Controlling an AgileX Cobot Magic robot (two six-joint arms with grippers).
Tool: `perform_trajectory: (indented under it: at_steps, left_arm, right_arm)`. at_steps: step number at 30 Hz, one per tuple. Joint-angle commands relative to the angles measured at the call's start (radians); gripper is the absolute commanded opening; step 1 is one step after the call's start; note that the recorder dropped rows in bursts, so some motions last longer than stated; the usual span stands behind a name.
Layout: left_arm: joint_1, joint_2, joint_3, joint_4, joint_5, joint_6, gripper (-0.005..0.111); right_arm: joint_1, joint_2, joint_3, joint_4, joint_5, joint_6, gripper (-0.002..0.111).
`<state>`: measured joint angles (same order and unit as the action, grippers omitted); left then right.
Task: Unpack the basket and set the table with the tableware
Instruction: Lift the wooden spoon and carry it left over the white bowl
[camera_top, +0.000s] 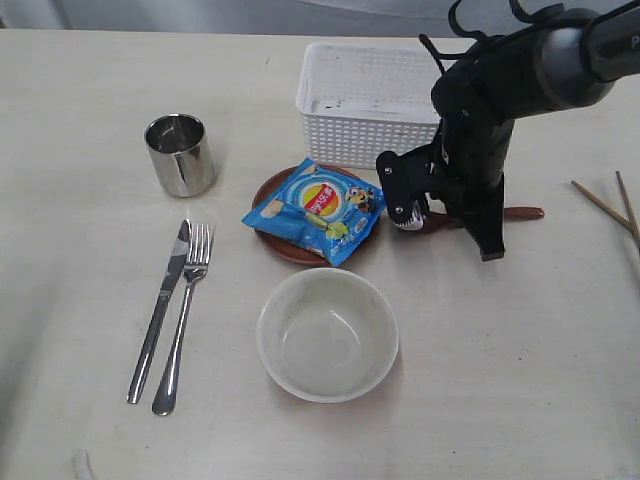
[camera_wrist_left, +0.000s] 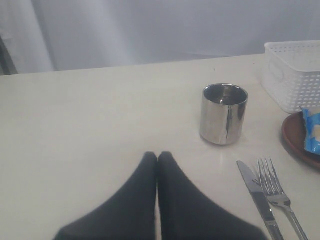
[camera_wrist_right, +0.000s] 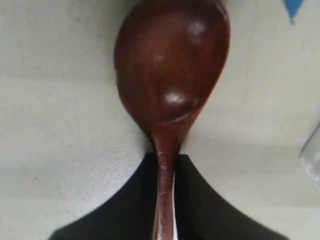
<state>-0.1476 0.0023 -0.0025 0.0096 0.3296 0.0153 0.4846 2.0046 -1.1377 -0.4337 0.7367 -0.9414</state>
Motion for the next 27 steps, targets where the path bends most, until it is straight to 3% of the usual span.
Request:
perform_trajectory:
  at_steps: [1, 13, 27]
  left_arm:
    - [-0.006, -0.002, 0.002, -0.002, -0.008, -0.004, 0.000]
    - [-0.006, -0.002, 0.002, -0.002, -0.008, -0.004, 0.000]
    - [-0.006, -0.002, 0.002, -0.002, -0.008, -0.004, 0.000]
  right_arm:
    - [-0.004, -0.004, 0.005, 0.011, 0.049, 0.002, -0.001]
    - [0.020, -0.172, 0.005, 0.045, 0.231, 0.018, -0.001]
    - [0.297, -0.383, 0.005, 0.089, 0.473, 0.100, -0.001]
